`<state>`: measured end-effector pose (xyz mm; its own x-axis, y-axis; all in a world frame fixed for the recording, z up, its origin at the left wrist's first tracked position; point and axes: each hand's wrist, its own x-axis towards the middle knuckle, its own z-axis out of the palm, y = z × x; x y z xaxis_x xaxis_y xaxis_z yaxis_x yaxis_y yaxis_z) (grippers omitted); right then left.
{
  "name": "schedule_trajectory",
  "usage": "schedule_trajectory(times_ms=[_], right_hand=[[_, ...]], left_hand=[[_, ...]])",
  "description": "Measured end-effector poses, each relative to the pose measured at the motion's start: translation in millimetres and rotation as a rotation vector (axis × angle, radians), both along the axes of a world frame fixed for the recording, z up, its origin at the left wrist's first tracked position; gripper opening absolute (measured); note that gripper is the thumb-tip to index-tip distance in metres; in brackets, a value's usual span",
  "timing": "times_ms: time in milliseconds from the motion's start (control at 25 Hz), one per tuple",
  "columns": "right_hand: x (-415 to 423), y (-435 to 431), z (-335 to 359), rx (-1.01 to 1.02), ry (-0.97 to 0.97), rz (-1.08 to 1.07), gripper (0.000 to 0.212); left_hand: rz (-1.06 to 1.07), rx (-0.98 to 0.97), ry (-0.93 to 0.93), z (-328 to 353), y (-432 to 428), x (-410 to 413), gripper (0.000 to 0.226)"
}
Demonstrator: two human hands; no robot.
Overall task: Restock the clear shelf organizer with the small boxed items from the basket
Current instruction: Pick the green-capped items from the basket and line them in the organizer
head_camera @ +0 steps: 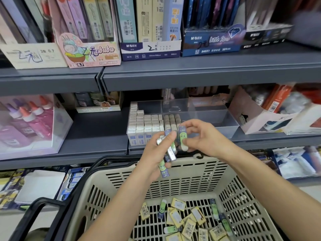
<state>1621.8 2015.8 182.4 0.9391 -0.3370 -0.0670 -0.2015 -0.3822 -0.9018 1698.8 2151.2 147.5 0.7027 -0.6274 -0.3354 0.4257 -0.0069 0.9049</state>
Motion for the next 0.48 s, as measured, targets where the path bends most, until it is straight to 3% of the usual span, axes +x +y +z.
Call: schedule_trajectory(times_ms=[120,240,480], right_hand=[[5,-19,2,-0.28,-0.04,-0.076,0.038],[17,-43,11,-0.589,0.006,-0.238,0.023],[39,-52,5,-0.668,0.211,-0.004,0.015]], left_hand=[[0.029,0.002,-0.001,0,2,6,0.037],[0.036,0.005,0.008,0,4,12,0.022],[0.048,0.029,-0.005,-7,8,14,0.02]])
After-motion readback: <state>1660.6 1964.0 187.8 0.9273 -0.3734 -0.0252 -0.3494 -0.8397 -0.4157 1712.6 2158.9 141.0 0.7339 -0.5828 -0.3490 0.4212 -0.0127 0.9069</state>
